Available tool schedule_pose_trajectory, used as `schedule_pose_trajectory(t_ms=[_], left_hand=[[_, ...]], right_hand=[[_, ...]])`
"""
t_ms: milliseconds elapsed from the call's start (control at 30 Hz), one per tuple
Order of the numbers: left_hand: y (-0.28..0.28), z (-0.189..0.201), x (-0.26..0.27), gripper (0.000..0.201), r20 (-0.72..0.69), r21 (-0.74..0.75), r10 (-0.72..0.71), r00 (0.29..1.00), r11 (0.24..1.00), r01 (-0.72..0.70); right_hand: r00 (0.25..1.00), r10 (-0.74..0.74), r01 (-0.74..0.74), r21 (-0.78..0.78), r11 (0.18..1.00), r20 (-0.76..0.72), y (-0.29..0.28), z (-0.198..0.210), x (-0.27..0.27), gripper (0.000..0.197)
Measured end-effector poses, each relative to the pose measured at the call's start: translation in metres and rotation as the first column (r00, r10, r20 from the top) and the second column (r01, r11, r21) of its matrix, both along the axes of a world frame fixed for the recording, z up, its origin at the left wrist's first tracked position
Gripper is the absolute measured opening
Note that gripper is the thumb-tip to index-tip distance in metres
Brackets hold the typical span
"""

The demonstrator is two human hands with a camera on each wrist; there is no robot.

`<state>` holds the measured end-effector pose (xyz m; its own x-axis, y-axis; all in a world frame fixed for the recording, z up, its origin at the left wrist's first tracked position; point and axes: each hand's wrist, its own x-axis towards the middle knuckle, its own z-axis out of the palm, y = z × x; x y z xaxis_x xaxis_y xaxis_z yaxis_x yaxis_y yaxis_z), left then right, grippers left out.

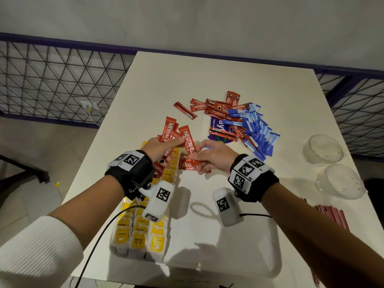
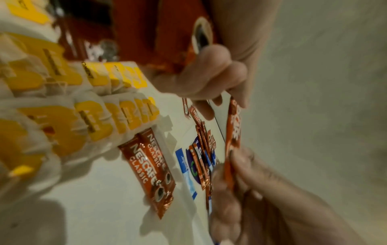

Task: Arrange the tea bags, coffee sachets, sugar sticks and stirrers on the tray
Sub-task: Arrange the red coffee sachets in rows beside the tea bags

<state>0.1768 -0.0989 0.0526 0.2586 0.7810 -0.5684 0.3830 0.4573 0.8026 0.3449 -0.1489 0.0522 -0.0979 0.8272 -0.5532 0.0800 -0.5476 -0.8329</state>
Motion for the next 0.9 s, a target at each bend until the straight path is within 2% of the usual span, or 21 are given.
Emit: schedule_pose_trajectory(t_ms=[100, 233, 367, 500, 567, 700, 767, 900], left_hand=[[0.004, 0.002, -0.005, 0.037, 0.031, -0.006, 0.062, 0.998, 0.998, -0.062], [0.007, 0.007, -0.008, 0.031, 0.003, -0.002, 0.012, 1.0, 1.0, -0.012], [0.008, 0.007, -0.013, 0.025, -0.066, -0.011, -0.027, 0.997, 1.0, 0.027], [0.005, 0.0, -0.016, 0.028, -0.198, -0.028, -0.102, 0.975, 0.995, 0.099], [0.005, -0.003, -0.02, 0.028, -0.215, -0.031, -0.141, 0.966, 0.99, 0.138], [0.01, -0.005, -0.027, 0.026, -0.091, -0.077, -0.076, 0.993, 0.995, 0.069], [0.011, -0.003, -0.028, 0.024, -0.002, -0.113, -0.05, 0.999, 0.992, 0.049], [0.016, 0.0, -0.027, 0.017, 0.076, -0.167, -0.066, 0.995, 0.983, 0.078]], right_hand=[[0.996, 0.067, -0.065, -0.032, 0.997, 0.058, 0.0, 0.0, 0.003, 0.013], [0.988, 0.093, -0.09, -0.034, 0.995, 0.127, 0.0, 0.002, 0.007, 0.007], [0.989, -0.054, 0.058, -0.021, 0.998, 0.136, -0.003, -0.003, 0.014, 0.024], [0.988, -0.136, 0.139, -0.04, 0.989, 0.072, -0.014, -0.011, 0.02, 0.022], [0.975, -0.21, 0.214, -0.056, 0.975, 0.079, -0.02, -0.016, 0.023, 0.023], [0.956, -0.273, 0.283, -0.104, 0.953, 0.106, -0.04, -0.027, 0.028, 0.026], [0.959, -0.249, 0.265, -0.113, 0.958, 0.135, -0.049, -0.031, 0.027, 0.026], [0.96, -0.183, 0.213, -0.132, 0.968, 0.211, -0.049, -0.036, 0.019, 0.017]])
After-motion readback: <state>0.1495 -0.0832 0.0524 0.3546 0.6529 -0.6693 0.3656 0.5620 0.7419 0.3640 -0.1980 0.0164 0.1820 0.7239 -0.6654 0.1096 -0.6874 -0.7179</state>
